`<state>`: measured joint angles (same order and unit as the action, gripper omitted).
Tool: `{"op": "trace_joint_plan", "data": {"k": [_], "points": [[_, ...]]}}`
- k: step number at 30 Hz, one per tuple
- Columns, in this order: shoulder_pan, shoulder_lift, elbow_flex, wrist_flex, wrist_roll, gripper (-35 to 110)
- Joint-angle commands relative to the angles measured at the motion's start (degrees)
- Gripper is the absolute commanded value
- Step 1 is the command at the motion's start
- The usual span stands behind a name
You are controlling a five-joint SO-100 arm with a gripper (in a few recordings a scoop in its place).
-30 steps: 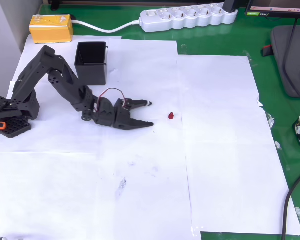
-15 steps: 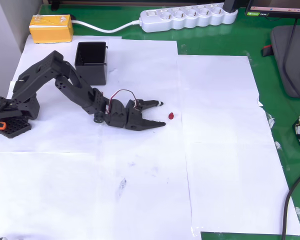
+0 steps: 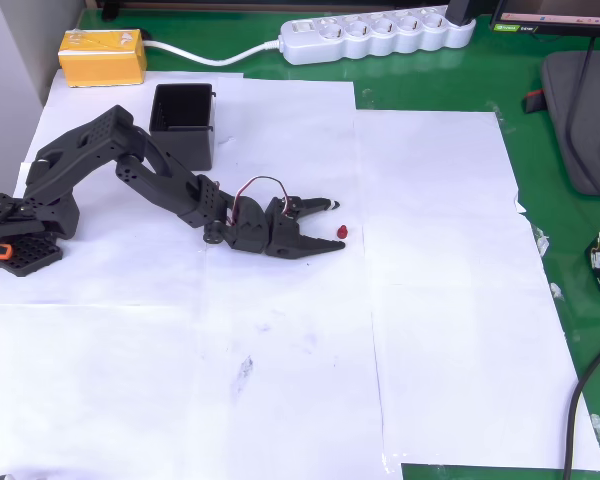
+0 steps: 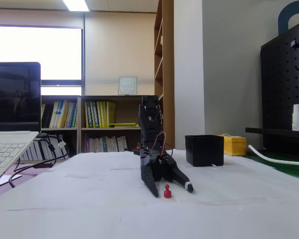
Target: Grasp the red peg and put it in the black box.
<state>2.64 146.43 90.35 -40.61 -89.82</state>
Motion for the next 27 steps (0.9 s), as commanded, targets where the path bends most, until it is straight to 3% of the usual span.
{"op": "trace_joint_plan", "data": {"k": [1,27], "points": [[-0.53,0.18,2.64,0.53,-0.44,32],[-1.32,1.49,4.57,0.7,-0.44,28]]}}
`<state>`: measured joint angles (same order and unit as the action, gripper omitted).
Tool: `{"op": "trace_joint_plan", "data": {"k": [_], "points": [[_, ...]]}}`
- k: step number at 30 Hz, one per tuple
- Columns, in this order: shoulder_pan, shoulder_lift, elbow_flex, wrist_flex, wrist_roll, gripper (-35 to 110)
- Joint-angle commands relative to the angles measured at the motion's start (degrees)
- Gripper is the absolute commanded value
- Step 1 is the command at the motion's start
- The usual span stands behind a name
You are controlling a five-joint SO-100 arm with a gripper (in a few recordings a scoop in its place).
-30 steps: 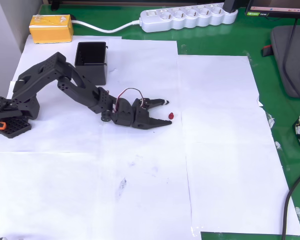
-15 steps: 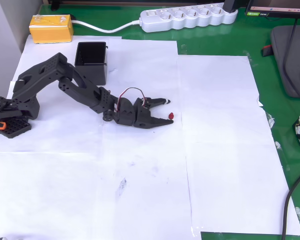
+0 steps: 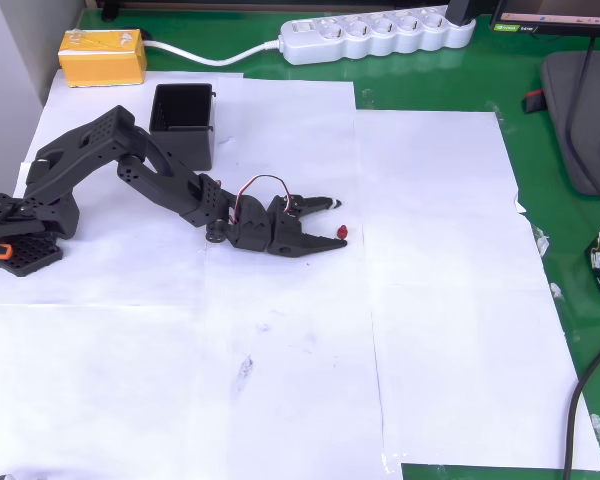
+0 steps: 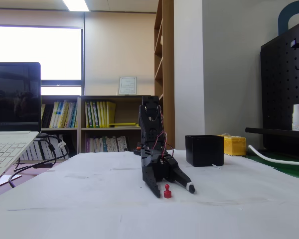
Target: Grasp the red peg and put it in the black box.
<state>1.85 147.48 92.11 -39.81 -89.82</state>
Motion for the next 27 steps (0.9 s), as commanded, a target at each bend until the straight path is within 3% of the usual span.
{"op": "trace_joint_plan", "data": {"k": [1,4,27], "points": [[-0.53,0.44,2.9,-0.09,-0.44,28],[-0.44,0.62,2.99,-0.09,-0.62,21],[-0.44,0.79,2.9,-0.09,-0.62,12]]}}
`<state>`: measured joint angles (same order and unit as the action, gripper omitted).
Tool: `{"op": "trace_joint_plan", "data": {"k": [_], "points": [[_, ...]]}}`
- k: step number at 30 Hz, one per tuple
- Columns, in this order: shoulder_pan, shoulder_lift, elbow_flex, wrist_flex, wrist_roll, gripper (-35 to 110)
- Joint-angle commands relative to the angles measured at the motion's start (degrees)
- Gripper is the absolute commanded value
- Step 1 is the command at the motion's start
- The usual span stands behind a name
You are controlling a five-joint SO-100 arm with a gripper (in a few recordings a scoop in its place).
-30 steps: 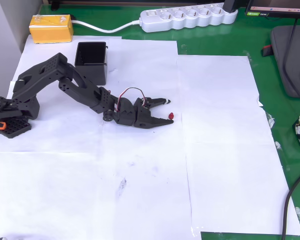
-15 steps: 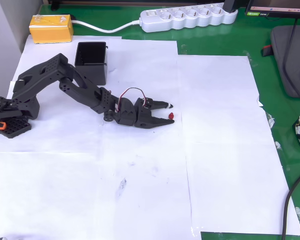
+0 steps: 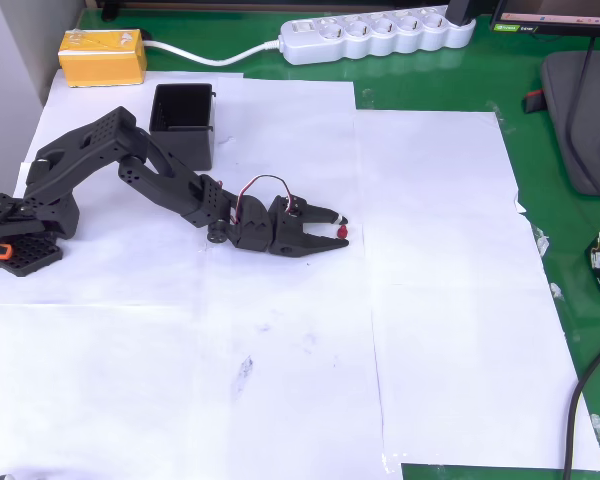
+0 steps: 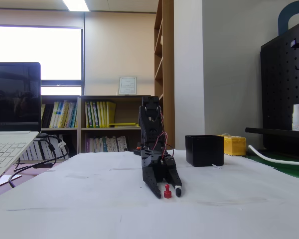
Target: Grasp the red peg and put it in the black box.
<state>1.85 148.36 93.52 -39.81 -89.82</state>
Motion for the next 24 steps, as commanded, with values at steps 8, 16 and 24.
{"op": "trace_joint_plan", "data": {"k": [8,16,24], "points": [[-0.44,-0.09,1.49,-0.18,-0.44,8],[-0.44,0.09,1.67,-0.18,-0.44,4],[-0.44,0.0,1.67,-0.26,-0.62,0]]}}
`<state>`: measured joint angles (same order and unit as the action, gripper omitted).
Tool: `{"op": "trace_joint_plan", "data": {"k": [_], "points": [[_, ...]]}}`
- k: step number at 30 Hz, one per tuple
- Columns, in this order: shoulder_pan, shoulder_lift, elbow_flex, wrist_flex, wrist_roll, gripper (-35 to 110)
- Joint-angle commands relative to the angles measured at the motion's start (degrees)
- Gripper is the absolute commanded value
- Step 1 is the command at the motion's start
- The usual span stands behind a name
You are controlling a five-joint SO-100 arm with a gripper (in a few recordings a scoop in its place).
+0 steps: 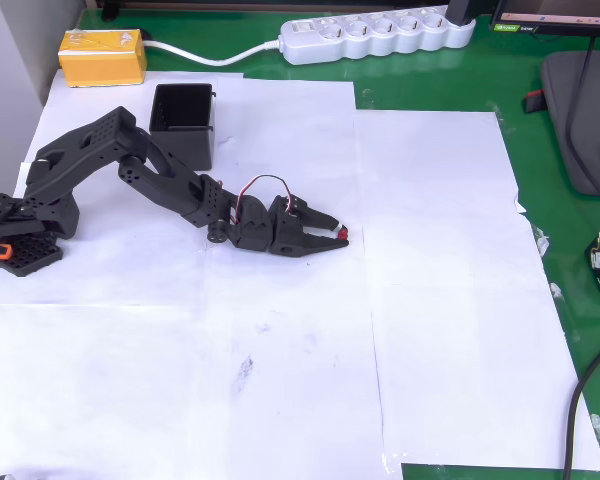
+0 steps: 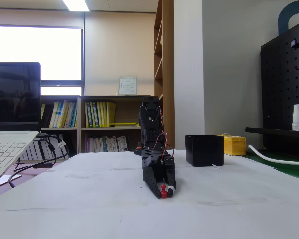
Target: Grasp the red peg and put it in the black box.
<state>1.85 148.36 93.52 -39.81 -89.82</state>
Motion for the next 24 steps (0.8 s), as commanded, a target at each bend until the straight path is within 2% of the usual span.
{"op": "trace_joint_plan", "data": {"k": [1,6,11,17,19,21,24], "points": [[-0.35,-0.09,1.67,-0.09,-0.79,0],[-0.09,-2.55,1.41,1.32,-0.26,0],[0.62,-11.51,3.52,15.29,-0.18,0],[0.09,-22.41,15.12,45.44,0.44,0],[-0.62,-24.17,21.45,55.46,0.0,0],[-1.67,-24.79,31.9,70.49,0.0,0],[-3.69,-26.98,40.25,83.58,2.02,0]]}}
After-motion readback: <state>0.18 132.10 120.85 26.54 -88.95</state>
